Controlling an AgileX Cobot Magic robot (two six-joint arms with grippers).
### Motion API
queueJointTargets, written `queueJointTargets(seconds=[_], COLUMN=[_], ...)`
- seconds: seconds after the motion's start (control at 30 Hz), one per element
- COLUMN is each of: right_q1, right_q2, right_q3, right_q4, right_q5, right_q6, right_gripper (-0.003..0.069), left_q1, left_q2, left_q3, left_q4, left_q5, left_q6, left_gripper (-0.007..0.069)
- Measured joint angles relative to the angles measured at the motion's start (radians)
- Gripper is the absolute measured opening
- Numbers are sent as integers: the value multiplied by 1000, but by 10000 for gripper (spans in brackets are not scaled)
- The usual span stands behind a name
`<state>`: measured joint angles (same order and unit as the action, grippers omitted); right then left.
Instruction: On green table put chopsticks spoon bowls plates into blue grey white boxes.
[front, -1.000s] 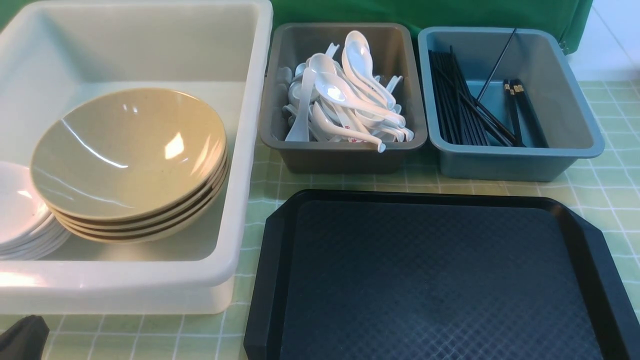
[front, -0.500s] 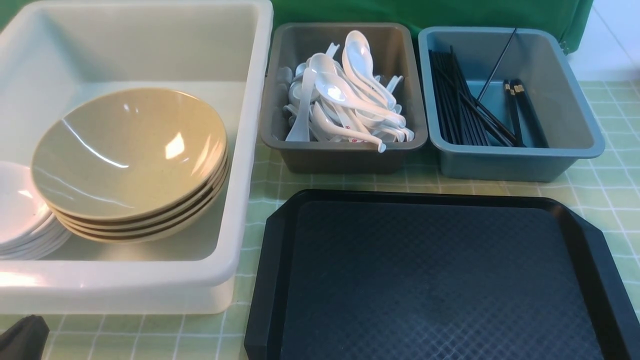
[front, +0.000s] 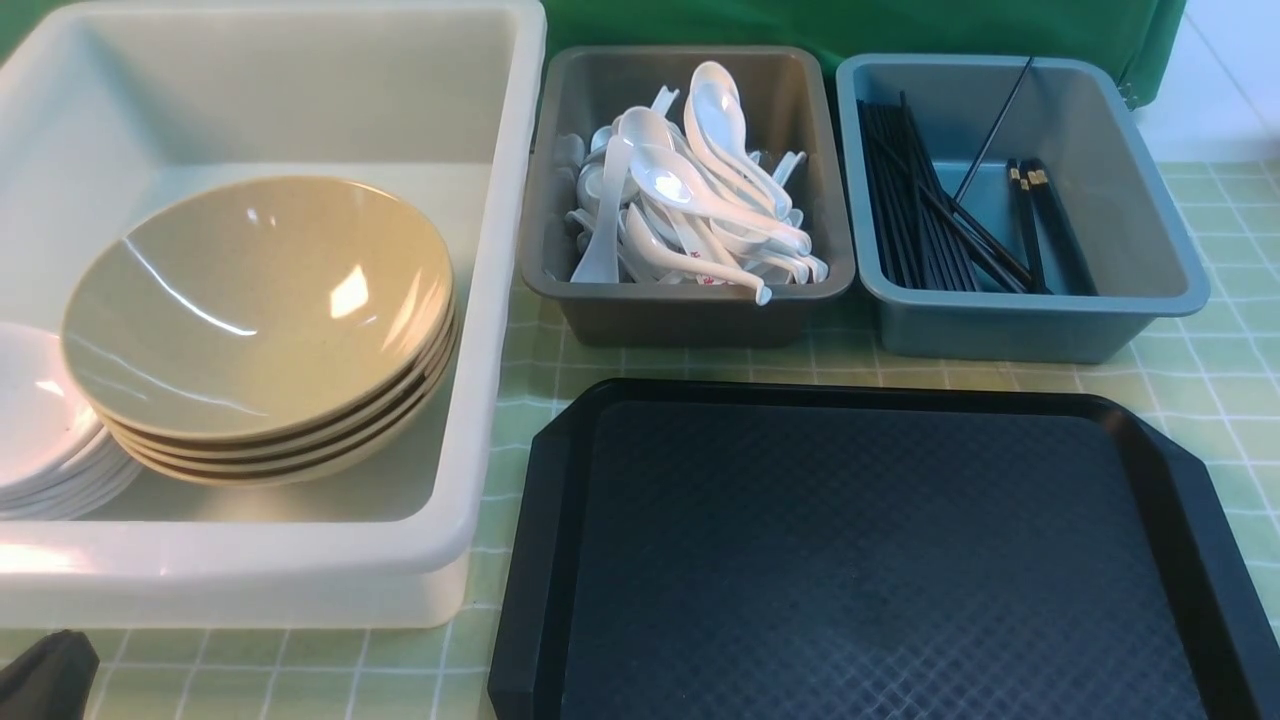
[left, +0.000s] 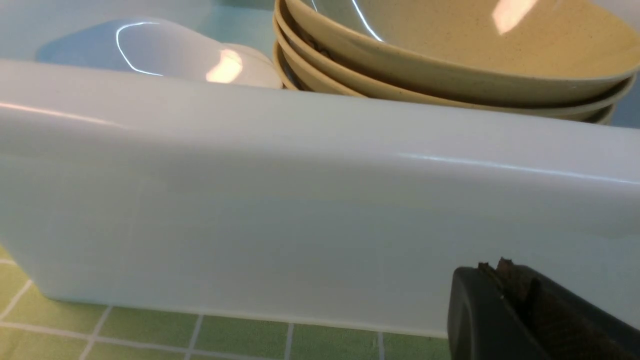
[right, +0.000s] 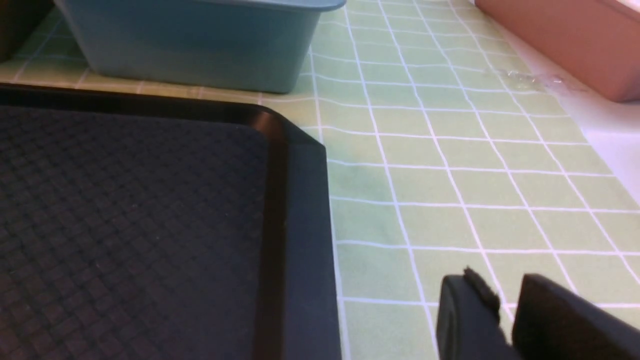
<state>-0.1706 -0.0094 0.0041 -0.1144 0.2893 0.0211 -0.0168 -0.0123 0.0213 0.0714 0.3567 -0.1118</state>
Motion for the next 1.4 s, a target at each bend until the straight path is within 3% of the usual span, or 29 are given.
queueJointTargets(seconds=[1.4], right_q1=[0], right_q2=[0], right_q3=[2], right_q4=[0], right_q5=[-5], right_q6=[0], right_gripper=[173], left_q1=[0], left_q2=[0], left_q3=[0], left_q4=[0], left_q5=[0], left_q6=[0], left_gripper=[-1])
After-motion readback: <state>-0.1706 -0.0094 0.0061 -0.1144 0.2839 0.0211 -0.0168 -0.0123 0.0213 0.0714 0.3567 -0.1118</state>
